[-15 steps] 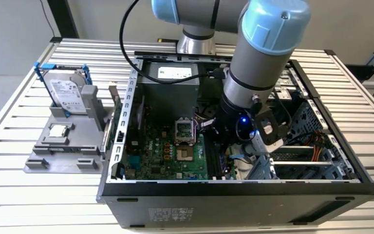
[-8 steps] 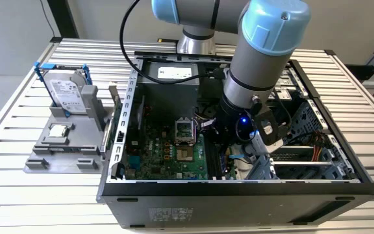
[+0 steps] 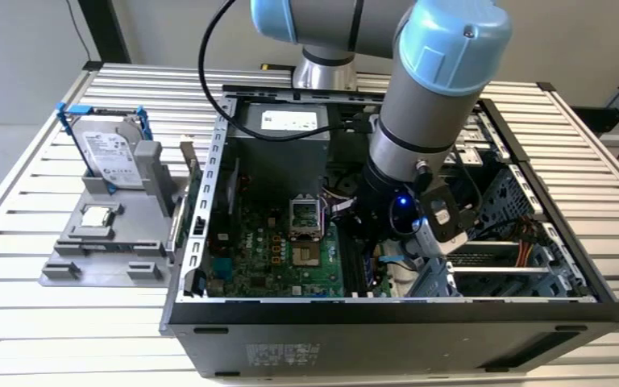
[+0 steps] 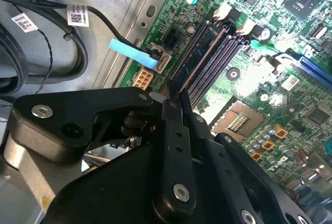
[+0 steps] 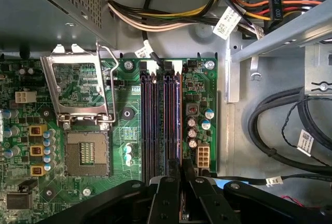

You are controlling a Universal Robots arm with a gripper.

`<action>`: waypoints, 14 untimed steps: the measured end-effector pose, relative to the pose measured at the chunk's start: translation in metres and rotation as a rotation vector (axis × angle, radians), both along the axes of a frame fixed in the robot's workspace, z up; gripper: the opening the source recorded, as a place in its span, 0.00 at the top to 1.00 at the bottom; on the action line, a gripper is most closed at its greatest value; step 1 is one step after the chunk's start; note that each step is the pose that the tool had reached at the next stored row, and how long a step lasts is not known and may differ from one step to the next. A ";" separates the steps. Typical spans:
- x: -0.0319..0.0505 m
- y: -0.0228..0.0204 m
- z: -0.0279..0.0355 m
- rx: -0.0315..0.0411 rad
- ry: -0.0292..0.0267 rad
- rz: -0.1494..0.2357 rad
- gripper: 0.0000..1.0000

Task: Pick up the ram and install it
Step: 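Insert the ram into the slot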

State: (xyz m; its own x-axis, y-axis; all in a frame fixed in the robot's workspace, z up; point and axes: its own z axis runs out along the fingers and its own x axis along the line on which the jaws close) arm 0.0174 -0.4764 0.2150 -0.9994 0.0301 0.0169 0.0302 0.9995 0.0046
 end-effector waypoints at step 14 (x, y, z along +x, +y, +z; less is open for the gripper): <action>0.0000 0.0000 0.0132 0.0000 0.0004 -0.002 0.00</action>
